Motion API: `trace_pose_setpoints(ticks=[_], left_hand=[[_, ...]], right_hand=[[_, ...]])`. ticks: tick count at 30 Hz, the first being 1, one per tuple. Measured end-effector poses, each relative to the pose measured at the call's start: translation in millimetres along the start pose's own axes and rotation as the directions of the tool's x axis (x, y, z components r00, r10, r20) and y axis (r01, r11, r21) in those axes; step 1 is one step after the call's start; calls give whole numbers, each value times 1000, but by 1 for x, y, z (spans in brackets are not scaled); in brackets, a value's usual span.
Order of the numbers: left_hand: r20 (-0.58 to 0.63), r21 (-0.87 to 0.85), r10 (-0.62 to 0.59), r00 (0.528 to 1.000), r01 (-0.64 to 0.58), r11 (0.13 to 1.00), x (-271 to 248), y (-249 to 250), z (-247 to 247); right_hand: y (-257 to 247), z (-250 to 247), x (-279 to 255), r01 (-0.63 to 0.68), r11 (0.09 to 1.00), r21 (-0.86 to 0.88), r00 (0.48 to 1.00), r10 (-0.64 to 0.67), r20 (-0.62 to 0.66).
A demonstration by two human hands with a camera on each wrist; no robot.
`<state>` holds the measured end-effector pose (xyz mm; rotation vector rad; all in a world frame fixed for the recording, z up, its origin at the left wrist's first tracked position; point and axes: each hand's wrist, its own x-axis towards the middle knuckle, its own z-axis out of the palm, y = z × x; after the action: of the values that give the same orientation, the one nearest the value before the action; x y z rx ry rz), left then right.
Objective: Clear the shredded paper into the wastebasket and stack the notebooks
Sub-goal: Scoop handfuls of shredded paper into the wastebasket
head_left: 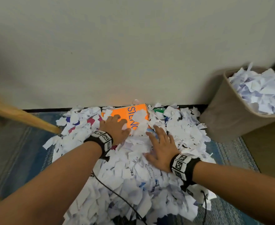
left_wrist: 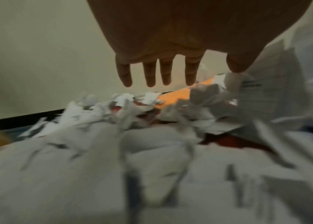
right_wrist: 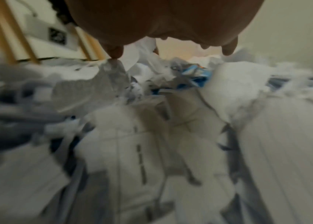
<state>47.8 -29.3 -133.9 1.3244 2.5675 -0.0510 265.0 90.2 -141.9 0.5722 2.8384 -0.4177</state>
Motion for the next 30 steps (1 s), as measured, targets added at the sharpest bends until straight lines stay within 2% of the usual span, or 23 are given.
trace_pose_setpoints(ticks=[4,6,8,11,14,15,16,17,19,20,24,27,30], left_hand=[[108,-10,-244,964,247,969,-15,-50,-5],[204,-20,-287,936,297,955,-26,-73,-5],[336,-21,-263,904,287,958,-38,-91,-2],[544,-5,-154,825,186,982,-55,-104,0],[674,104,-113,730,58,993,-66,-99,7],[679,133,-111,726,28,991,-69,-95,11],[661,163,-113,742,6,987,-71,-90,16],[617,184,-108,779,-10,983,-71,-85,19],[502,184,-81,861,-15,983,-67,-74,19],[468,152,-63,882,-10,988,-64,-71,15],[373,-23,-22,928,33,999,-45,-62,-7],[217,-156,-19,976,54,986,-30,-60,-21],[95,-235,-44,995,66,970,-21,-54,-32]], right_hand=[[-22,12,-17,252,964,-85,968,-251,20],[-32,17,-24,331,939,-95,943,-327,60],[-40,18,-27,421,902,-96,904,-410,118],[-54,18,-29,595,791,-145,798,-558,230],[-65,33,-28,668,716,-202,731,-581,358],[-67,36,-27,676,699,-232,724,-570,388],[-68,39,-25,674,693,-255,724,-551,416],[-69,39,-21,666,695,-269,728,-529,436],[-66,33,-14,647,709,-281,746,-512,426],[-63,30,-11,638,716,-283,756,-513,407],[-49,12,3,549,800,-243,816,-449,365],[-33,-5,17,437,869,-234,882,-362,303],[-16,-20,33,317,927,-201,940,-279,195]])
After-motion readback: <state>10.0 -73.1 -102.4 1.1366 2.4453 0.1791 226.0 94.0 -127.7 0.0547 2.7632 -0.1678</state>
